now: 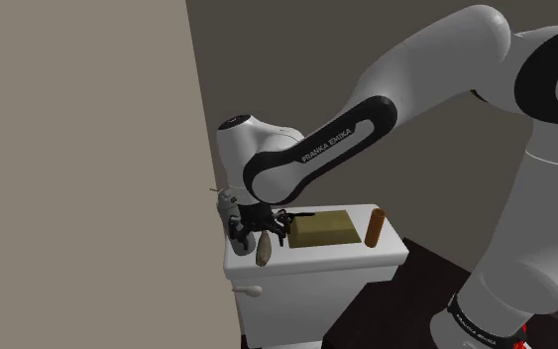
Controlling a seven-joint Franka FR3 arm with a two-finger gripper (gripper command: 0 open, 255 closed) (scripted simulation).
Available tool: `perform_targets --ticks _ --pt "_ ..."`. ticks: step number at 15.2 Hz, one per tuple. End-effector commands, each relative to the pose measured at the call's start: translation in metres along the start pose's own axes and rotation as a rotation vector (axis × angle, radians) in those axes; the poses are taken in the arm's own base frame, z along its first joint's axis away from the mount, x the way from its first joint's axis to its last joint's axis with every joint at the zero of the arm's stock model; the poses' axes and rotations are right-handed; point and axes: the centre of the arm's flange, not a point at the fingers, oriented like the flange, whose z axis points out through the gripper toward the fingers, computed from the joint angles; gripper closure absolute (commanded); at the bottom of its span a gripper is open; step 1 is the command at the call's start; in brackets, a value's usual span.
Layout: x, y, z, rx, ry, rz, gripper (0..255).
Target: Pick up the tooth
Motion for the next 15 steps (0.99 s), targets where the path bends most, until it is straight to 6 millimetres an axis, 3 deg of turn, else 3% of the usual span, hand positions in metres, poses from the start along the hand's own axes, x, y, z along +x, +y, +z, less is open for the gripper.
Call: perform_targets --ticks 1,6,8,9,15 --pt "-0.001 -0.005 0.010 0.000 -0.002 0.010 0" --pt "0.001 -0.010 0.039 0.000 -0.002 0.010 0" --pt "0.001 -0.010 0.039 0.000 -0.002 0.010 0" --pt "0.000 -0.010 0.039 0.000 -0.002 0.010 255" --pt "0.000 -0.010 0.040 0.000 -0.002 0.010 255"
